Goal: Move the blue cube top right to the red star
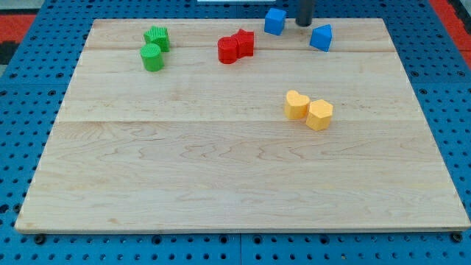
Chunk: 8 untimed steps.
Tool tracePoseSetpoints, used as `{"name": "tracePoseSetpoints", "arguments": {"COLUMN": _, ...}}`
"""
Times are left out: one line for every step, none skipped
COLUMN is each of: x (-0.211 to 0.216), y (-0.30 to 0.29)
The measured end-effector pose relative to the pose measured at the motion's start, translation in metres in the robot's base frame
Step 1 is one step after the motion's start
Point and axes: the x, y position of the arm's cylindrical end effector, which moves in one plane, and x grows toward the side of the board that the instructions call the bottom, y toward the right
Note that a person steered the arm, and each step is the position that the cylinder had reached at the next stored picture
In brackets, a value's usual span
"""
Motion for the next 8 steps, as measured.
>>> {"name": "tracePoseSetpoints", "arguments": {"x": -0.002, "y": -0.003}}
{"name": "tracePoseSetpoints", "arguments": {"x": -0.002, "y": -0.003}}
{"name": "tracePoseSetpoints", "arguments": {"x": 0.000, "y": -0.060}}
{"name": "tracePoseSetpoints", "arguments": {"x": 0.001, "y": -0.086}}
{"name": "tracePoseSetpoints", "arguments": {"x": 0.001, "y": -0.093}}
{"name": "tracePoseSetpoints", "arguments": {"x": 0.005, "y": -0.112}}
{"name": "tracePoseSetpoints", "arguments": {"x": 0.053, "y": -0.209}}
{"name": "tracePoseSetpoints", "arguments": {"x": 0.035, "y": -0.278}}
